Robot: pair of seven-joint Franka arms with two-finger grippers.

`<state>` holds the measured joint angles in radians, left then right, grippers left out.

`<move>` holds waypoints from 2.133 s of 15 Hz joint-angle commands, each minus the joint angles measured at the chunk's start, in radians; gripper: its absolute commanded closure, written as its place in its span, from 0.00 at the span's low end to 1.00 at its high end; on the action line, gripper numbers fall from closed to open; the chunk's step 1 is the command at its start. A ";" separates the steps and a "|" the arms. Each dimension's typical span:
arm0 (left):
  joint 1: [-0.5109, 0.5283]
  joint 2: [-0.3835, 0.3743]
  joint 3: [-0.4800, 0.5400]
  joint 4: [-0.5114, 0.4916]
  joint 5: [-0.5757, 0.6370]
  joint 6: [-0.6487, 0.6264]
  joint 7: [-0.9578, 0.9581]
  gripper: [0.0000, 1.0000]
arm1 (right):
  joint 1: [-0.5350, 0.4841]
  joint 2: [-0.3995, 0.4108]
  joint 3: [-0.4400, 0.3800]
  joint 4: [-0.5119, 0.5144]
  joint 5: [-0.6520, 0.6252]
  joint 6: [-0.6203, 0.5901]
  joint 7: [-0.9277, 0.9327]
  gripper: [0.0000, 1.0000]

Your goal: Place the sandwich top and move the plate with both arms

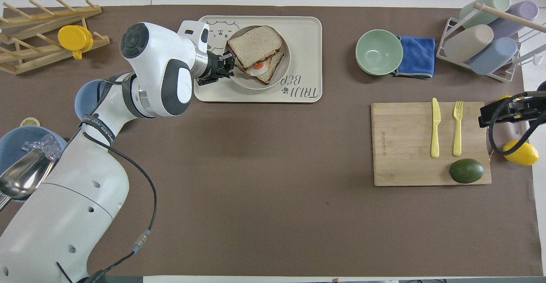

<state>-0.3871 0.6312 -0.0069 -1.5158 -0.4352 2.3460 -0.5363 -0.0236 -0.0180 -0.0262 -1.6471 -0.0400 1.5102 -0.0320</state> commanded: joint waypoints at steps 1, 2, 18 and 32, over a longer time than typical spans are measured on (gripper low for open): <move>0.001 -0.039 0.008 -0.040 0.045 -0.017 -0.002 0.07 | -0.018 -0.023 0.011 -0.022 0.022 -0.001 -0.026 0.00; 0.005 -0.041 0.008 -0.031 0.056 -0.046 -0.002 0.00 | -0.019 -0.023 0.011 -0.022 0.022 -0.001 -0.026 0.00; 0.252 -0.553 0.047 -0.035 0.355 -0.684 0.358 0.00 | -0.019 -0.023 0.011 -0.022 0.022 -0.002 -0.026 0.00; 0.348 -0.659 -0.007 -0.077 0.427 -0.792 0.561 0.00 | -0.019 -0.023 0.011 -0.022 0.022 -0.001 -0.026 0.00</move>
<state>-0.0905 -0.0256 0.0219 -1.5793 -0.0411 1.5111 -0.0194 -0.0235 -0.0186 -0.0254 -1.6471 -0.0400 1.5102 -0.0320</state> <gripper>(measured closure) 0.000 0.000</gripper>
